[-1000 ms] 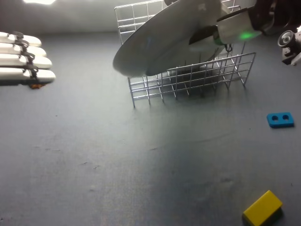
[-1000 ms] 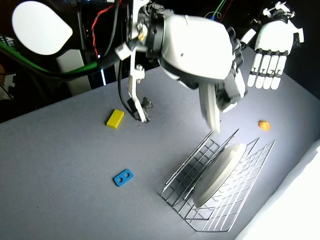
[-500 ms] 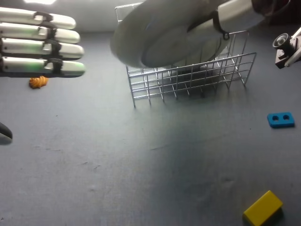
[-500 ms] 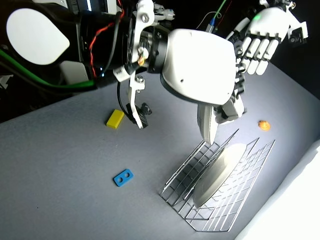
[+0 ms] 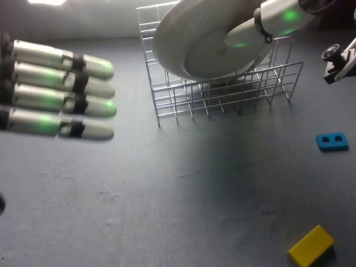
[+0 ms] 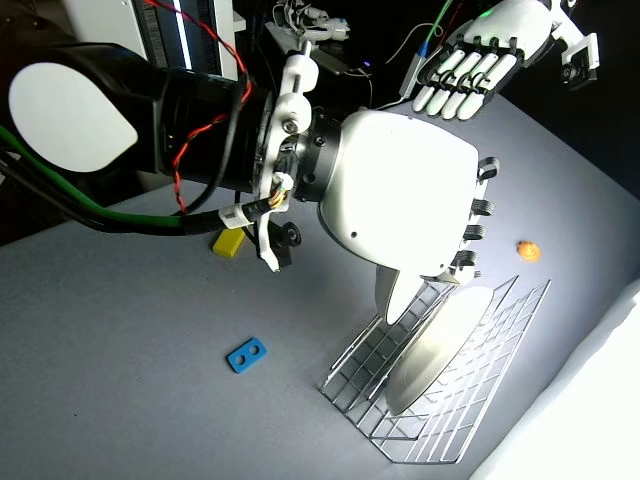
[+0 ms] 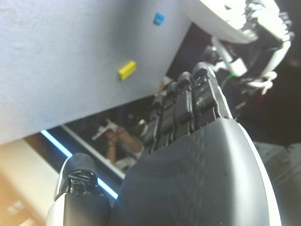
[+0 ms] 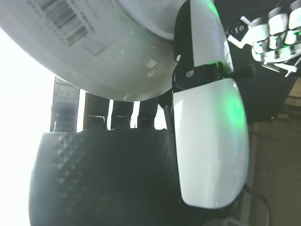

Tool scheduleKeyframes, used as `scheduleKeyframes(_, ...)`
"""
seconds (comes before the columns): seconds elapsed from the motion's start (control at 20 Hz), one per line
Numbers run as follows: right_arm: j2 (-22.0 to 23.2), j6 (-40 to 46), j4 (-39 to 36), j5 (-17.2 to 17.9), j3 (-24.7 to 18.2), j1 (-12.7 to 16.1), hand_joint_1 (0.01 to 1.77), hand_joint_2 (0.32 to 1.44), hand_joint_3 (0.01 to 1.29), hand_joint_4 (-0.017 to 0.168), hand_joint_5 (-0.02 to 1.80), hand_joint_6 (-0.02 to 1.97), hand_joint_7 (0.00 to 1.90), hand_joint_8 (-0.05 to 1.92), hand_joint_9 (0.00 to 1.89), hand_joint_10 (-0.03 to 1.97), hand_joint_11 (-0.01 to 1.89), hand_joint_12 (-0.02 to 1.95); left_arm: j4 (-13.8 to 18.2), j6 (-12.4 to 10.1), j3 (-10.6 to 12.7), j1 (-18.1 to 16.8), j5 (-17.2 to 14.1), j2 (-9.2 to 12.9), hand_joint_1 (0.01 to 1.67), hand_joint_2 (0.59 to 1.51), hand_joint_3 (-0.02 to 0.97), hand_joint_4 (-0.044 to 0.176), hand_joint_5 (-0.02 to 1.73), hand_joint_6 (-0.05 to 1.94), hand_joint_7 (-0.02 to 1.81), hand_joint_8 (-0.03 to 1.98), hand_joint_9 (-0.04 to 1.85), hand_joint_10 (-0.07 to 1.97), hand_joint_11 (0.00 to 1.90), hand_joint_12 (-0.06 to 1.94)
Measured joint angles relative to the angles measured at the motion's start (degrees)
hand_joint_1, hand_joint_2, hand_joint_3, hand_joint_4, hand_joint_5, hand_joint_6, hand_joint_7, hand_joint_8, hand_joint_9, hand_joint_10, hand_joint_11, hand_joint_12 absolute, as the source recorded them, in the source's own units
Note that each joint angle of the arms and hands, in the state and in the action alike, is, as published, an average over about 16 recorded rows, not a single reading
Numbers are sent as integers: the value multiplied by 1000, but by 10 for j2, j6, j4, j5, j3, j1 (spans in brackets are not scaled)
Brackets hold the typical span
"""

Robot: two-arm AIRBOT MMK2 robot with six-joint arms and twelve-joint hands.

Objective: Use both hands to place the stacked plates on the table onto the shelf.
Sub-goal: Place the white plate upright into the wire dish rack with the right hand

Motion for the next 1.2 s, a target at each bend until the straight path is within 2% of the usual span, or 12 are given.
scheduleKeyframes(0.25,-8,-4,0,1,10,-1,1214,970,14,-6,998,961,1108,683,1202,11,813,868,8,2,0,4,-43,0,22,1126,20,2,37,13,33,3,22,13,16,-12)
scheduleKeyframes(0.5,-15,-28,0,5,16,-3,1215,970,14,-6,999,952,1110,685,1202,11,814,860,1,9,-5,14,-72,-2,22,1123,18,2,52,13,43,3,22,13,16,-12)
scheduleKeyframes(1.2,-28,-128,27,4,23,-9,1214,970,14,-5,1011,914,1117,678,1226,12,843,855,-19,40,-18,40,-74,-15,22,1127,19,3,83,13,73,3,29,13,15,-12)
